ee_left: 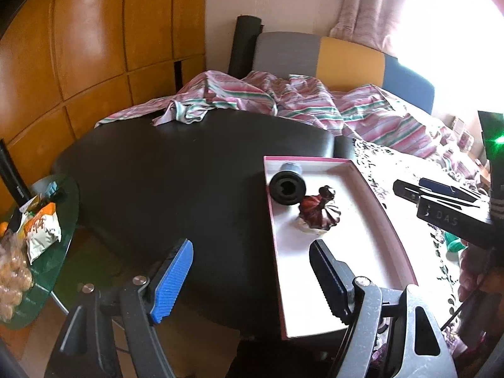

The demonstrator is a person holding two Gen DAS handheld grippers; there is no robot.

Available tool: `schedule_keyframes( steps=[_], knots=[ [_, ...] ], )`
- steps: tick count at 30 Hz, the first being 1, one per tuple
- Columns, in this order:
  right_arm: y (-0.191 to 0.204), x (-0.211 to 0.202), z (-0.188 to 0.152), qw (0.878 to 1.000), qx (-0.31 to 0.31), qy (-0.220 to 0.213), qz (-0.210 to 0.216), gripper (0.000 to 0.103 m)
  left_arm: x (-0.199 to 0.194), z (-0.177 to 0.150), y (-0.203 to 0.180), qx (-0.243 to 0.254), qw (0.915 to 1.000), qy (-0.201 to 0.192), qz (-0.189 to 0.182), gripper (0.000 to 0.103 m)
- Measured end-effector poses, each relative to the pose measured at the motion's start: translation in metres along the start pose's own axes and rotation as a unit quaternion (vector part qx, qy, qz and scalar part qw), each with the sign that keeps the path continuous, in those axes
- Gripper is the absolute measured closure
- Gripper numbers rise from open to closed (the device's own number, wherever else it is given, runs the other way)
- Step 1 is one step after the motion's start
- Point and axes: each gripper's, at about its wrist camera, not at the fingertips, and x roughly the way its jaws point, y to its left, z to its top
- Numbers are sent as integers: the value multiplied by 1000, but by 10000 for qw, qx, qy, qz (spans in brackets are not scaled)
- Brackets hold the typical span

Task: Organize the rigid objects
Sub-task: 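Move the left tool to the toys and grasp the green stand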

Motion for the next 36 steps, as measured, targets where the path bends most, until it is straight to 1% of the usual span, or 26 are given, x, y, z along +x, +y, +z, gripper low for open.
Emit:
schedule_keyframes(
  steps=[7, 11, 14, 19, 24, 28, 30, 32, 34, 36],
  knots=[
    [-37, -16, -11, 9993, 164, -11, -327, 43, 0, 2, -22, 270, 9995, 26, -177, 26],
    [-67, -26, -19, 9977, 391, 13, -545, 43, 0, 3, -40, 486, 9983, 34, -329, 26],
    [-96, -36, -25, 9951, 654, 10, -735, 43, 1, 6, -55, 636, 9967, 58, -494, 26],
    [-149, -55, -37, 9864, 1137, -38, -1184, 43, 1, 7, -83, 944, 9928, 42, -731, 26],
    [-204, -74, -53, 9711, 1744, -124, -1626, 43, 4, 12, -110, 1194, 9885, 63, -921, 26],
    [-245, -84, -72, 9528, 2360, -251, -1891, 43, 10, 15, -131, 1371, 9848, 109, -1058, 26],
    [-265, -86, -84, 9386, 2813, -237, -1982, 43, 14, 16, -143, 1438, 9828, 177, -1141, 26],
    [-277, -90, -90, 9274, 3173, -257, -1964, 43, 19, 15, -155, 1526, 9807, 247, -1196, 26],
    [-283, -94, -91, 9209, 3303, -350, -2038, 43, 25, 15, -168, 1611, 9784, 317, -1252, 26],
    [-289, -98, -95, 9144, 3472, -371, -2049, 43, 32, 15, -183, 1669, 9746, 458, -1422, 26]
  ],
)
